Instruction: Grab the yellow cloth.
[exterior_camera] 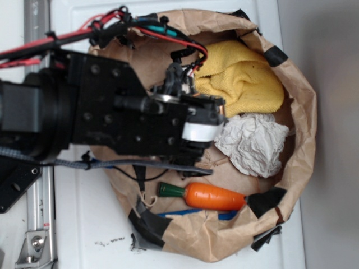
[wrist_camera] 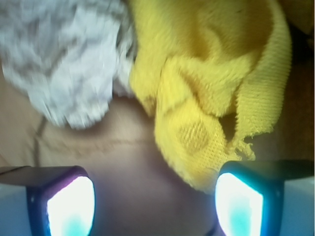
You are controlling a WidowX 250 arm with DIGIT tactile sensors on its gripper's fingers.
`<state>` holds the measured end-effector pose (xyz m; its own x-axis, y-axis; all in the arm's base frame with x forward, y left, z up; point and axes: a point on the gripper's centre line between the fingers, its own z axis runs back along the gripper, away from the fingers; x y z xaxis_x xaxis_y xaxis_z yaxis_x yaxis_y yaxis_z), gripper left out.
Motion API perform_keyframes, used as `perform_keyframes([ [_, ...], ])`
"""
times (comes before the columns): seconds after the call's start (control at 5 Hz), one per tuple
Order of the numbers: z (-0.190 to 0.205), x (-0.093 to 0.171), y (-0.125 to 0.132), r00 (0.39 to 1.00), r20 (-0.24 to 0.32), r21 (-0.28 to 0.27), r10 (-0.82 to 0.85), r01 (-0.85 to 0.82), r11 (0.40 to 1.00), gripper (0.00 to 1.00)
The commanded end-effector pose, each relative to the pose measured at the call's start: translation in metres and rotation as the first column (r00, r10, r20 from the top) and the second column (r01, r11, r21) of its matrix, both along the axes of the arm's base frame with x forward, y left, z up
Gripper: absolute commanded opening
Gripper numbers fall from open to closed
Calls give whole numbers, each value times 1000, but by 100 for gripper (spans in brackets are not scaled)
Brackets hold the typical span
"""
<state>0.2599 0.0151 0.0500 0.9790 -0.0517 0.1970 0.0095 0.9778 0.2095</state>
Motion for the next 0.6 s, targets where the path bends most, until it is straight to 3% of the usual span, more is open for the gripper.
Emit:
perform_keyframes([
  [0.0, 7, 31, 58, 1000, -20, -27, -5, 4, 1000, 100],
  [0.2, 1, 44, 53, 999, -19, 5, -36, 36, 999, 100],
  [0.4, -10, 56, 44, 999, -21, -11, -50, 50, 999, 0],
])
